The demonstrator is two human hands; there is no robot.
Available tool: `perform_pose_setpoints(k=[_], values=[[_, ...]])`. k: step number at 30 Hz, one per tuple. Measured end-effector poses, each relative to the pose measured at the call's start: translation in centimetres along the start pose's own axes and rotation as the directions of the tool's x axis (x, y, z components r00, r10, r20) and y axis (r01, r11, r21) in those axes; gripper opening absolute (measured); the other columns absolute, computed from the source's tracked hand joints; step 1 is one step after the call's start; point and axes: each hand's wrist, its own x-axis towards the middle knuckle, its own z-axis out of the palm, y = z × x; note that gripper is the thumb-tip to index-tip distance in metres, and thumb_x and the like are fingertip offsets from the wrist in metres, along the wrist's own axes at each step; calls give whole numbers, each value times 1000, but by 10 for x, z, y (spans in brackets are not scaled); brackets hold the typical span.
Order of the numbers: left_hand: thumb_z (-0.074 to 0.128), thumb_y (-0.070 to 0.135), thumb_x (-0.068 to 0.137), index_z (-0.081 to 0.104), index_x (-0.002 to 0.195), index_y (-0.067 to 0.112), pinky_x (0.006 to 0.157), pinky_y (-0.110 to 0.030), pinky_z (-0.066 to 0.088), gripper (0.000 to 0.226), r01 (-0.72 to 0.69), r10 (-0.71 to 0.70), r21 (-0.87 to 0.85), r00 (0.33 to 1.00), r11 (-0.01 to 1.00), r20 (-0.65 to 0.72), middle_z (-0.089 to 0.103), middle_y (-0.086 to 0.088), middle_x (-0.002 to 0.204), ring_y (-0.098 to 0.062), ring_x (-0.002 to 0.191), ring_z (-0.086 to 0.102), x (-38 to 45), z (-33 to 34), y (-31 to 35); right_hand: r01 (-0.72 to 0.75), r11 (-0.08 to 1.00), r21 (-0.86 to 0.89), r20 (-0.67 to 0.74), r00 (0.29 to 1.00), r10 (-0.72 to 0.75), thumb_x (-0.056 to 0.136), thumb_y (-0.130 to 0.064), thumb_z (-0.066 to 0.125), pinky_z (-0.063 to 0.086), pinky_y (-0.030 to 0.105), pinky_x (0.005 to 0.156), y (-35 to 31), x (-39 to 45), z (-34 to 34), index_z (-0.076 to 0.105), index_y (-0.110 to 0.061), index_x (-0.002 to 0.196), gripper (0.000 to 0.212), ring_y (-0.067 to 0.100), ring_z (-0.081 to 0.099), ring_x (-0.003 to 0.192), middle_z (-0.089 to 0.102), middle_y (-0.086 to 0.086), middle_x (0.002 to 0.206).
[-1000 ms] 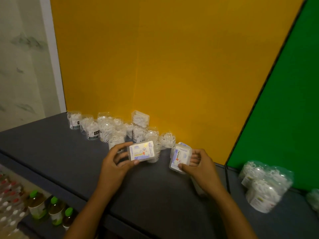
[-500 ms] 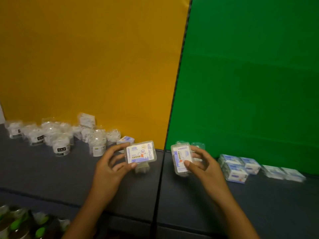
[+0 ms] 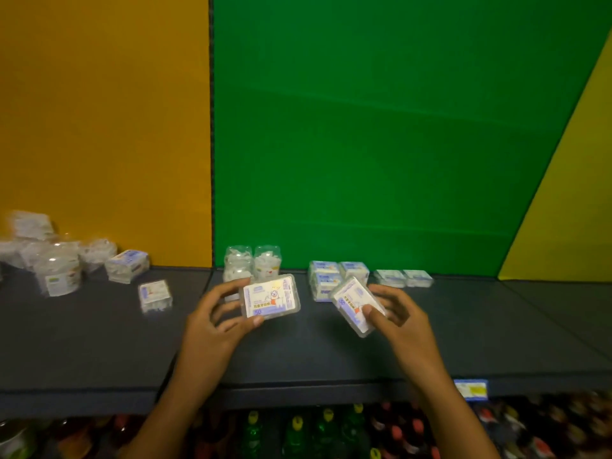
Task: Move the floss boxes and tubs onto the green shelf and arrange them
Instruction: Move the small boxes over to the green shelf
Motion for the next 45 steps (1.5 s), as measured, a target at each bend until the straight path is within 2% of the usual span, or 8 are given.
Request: perform_pose_setpoints(k=[5, 10, 16, 21, 27, 31, 37, 45], values=[[74, -12, 70, 61, 117, 12, 71, -13, 52, 54, -10, 10, -2, 998, 1000, 68, 65, -2, 120, -9, 102, 65, 16, 48, -9, -2, 1000, -24, -128, 992, -1, 85, 6, 67, 52, 11, 69, 13, 16, -48, 65, -9, 105, 25, -7, 67, 83, 70, -4, 101], [74, -12, 70, 61, 115, 12, 69, -8, 50, 54, -44, 46, -17, 991, 999, 123, 64, 4, 116, 4, 97, 64, 47, 93, -27, -34, 998, -43, -215, 976, 24, 85, -3, 71, 56, 29, 82, 35, 40, -81, 67, -17, 106, 25, 10, 69, 100, 72, -4, 108], [75, -15, 67, 62, 114, 12, 65, -13, 53, 56, -20, 31, -67, 986, 998, 162, 65, -4, 114, 0, 91, 67, 91, 149, -58, -46, 996, -82, -267, 964, 23, 84, -10, 74, 58, 33, 82, 53, 79, -116, 66, -19, 109, 27, 17, 69, 103, 72, 3, 110], [83, -3, 64, 65, 108, 29, 76, -38, 59, 57, 1, -5, 20, 975, 1000, 221, 70, 1, 109, -17, 93, 69, 114, 188, -86, -46, 998, -40, -326, 945, 30, 84, -11, 74, 59, 23, 77, 66, 103, -139, 63, -12, 113, 32, 16, 70, 100, 71, 5, 110], [86, 17, 65, 64, 116, 26, 70, -24, 59, 56, -81, 20, 237, 968, 968, 248, 69, 10, 107, -4, 89, 67, 124, 233, -105, -62, 998, 7, -369, 927, 60, 84, -16, 73, 59, 24, 76, 88, 130, -169, 63, -12, 112, 29, 15, 72, 94, 72, 7, 105], [85, 19, 67, 59, 115, 33, 66, -10, 53, 56, -58, -36, 336, 963, 940, 267, 63, 13, 106, 0, 87, 62, 128, 261, -112, -81, 995, 58, -310, 946, 95, 86, -18, 71, 58, 22, 76, 105, 153, -185, 64, -14, 111, 26, 17, 72, 93, 73, 7, 102], [83, 13, 68, 61, 116, 25, 66, -7, 50, 54, 42, -146, 383, 958, 923, 245, 64, 20, 90, 14, 83, 61, 127, 301, -124, -123, 988, 91, -145, 980, 135, 88, -18, 69, 56, 18, 73, 133, 196, -211, 66, -17, 108, 20, 12, 72, 89, 76, 2, 97], [85, 22, 67, 66, 117, 20, 72, -3, 47, 53, 103, -192, 522, 974, 846, 120, 69, 12, 97, 5, 84, 63, 119, 332, -156, -100, 990, 98, -15, 995, 102, 92, -13, 65, 49, 9, 67, 171, 240, -223, 66, -5, 107, 17, -2, 67, 75, 74, -3, 88]])
